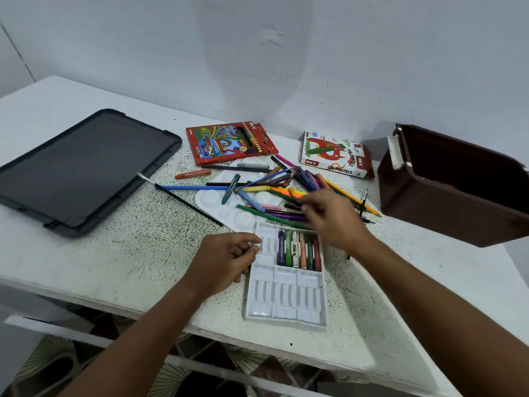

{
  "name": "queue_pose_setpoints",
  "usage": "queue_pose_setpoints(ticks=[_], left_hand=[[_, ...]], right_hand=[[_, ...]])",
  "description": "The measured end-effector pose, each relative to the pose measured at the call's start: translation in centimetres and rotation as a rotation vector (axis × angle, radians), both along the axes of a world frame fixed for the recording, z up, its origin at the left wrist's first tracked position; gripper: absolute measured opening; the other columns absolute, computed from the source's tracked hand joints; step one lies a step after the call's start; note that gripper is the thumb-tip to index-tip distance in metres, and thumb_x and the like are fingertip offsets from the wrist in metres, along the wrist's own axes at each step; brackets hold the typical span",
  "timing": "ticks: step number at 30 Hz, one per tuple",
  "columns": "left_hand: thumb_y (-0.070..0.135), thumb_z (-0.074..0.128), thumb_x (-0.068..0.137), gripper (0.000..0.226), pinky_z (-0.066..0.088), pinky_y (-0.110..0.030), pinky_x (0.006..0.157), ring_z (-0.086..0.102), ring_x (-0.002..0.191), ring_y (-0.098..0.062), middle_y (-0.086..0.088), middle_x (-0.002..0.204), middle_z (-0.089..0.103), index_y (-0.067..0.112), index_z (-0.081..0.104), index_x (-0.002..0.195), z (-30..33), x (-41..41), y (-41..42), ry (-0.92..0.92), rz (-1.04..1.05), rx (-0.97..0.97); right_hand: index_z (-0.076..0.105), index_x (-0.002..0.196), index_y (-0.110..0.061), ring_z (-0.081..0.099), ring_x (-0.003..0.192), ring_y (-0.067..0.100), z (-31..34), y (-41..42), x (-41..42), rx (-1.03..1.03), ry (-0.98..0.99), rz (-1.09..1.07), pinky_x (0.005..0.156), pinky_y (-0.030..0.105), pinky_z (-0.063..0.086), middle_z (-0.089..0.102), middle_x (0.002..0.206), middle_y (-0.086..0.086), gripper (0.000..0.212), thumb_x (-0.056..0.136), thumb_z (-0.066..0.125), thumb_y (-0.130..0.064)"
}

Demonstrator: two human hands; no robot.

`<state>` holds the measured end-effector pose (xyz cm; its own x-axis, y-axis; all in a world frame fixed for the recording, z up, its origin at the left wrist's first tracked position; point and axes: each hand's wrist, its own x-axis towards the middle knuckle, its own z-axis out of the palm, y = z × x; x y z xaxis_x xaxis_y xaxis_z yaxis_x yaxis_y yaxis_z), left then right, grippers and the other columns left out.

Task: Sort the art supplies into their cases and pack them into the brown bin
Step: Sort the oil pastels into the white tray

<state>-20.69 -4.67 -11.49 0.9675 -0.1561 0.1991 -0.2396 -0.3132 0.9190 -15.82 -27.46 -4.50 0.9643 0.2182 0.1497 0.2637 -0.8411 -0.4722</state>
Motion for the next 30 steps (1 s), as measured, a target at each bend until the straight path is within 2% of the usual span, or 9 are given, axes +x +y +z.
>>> queue_pose_setpoints(ticks=[2,5,8,12,18,20,23,26,30], left_hand=[[0.007,0.071,0.083,0.016,0.048,-0.026,0.038,0.056,0.036,-0.024,0.001,0.055,0.064,0.020,0.074,0.090,-0.1,0.0,0.0,0.016,0.005,-0.007],[0.007,0.071,0.083,0.014,0.048,-0.026,0.038,0.055,0.035,-0.020,0.002,0.053,0.064,0.017,0.074,0.092,0.0,0.0,0.0,0.022,0.002,-0.007],[0.006,0.071,0.083,0.013,0.047,-0.026,0.039,0.054,0.034,-0.015,0.002,0.054,0.064,0.014,0.074,0.093,0.1,0.0,0.0,0.022,0.001,-0.003],[0.007,0.071,0.083,0.013,0.047,-0.025,0.039,0.056,0.036,-0.015,0.002,0.056,0.065,0.016,0.074,0.093,0.1,0.0,0.1,0.027,-0.007,0.007],[0.006,0.070,0.084,0.012,0.046,-0.025,0.037,0.055,0.036,-0.012,0.000,0.057,0.065,0.013,0.074,0.093,0.3,0.0,0.0,0.055,-0.009,-0.011],[0.006,0.070,0.084,0.013,0.046,-0.025,0.037,0.056,0.037,-0.014,0.000,0.057,0.065,0.013,0.074,0.094,0.3,0.0,0.0,0.061,-0.010,-0.014],[0.006,0.070,0.084,0.013,0.047,-0.024,0.038,0.056,0.037,-0.014,0.000,0.056,0.065,0.014,0.074,0.094,0.3,0.0,0.0,0.071,-0.012,-0.020],[0.006,0.070,0.084,0.014,0.046,-0.025,0.037,0.058,0.038,-0.021,-0.001,0.057,0.065,0.016,0.072,0.093,0.4,0.1,0.1,0.087,-0.010,-0.038],[0.005,0.070,0.083,0.013,0.047,-0.027,0.036,0.059,0.039,-0.024,-0.005,0.059,0.065,0.015,0.069,0.091,0.4,0.2,0.0,0.101,-0.001,-0.043]], right_hand=[[0.061,0.124,-0.012,0.056,0.099,0.014,0.2,-1.2,3.5,-0.018,0.011,-0.231,0.087,0.025,0.042,0.063,0.121,0.006,0.029,0.096,0.055,-0.019],[0.059,0.125,-0.008,0.058,0.109,0.028,-0.2,-3.0,7.7,-0.148,0.073,-0.402,0.088,0.032,0.045,0.063,0.122,0.014,0.035,0.096,0.056,-0.027],[0.061,0.121,-0.008,0.058,0.108,0.033,-0.8,-2.9,9.4,-0.242,0.113,-0.454,0.086,0.036,0.048,0.066,0.115,0.016,0.035,0.095,0.057,-0.032],[0.064,0.110,-0.005,0.060,0.099,0.033,-1.2,-2.2,10.4,-0.305,0.149,-0.500,0.075,0.034,0.048,0.065,0.109,0.016,0.024,0.094,0.060,-0.022],[0.071,0.100,-0.005,0.062,0.085,0.029,-1.2,-2.5,11.0,-0.256,0.148,-0.494,0.065,0.031,0.047,0.069,0.096,0.015,0.019,0.092,0.062,-0.020],[0.071,0.104,-0.009,0.062,0.096,0.030,0.0,-2.0,10.3,-0.234,0.070,-0.413,0.076,0.032,0.049,0.068,0.108,0.015,0.017,0.093,0.059,-0.014],[0.071,0.106,-0.019,0.055,0.103,0.028,1.6,-0.8,6.8,-0.229,-0.053,-0.074,0.087,0.037,0.047,0.059,0.117,0.011,0.019,0.095,0.057,-0.015],[0.071,0.105,-0.019,0.053,0.097,0.021,1.1,0.4,2.2,-0.332,-0.073,0.273,0.081,0.031,0.049,0.052,0.118,0.009,0.019,0.092,0.059,-0.011],[0.067,0.109,-0.008,0.054,0.098,0.021,-0.7,1.2,-1.6,-0.374,-0.045,0.491,0.074,0.014,0.043,0.056,0.108,0.006,0.026,0.087,0.055,-0.003]])
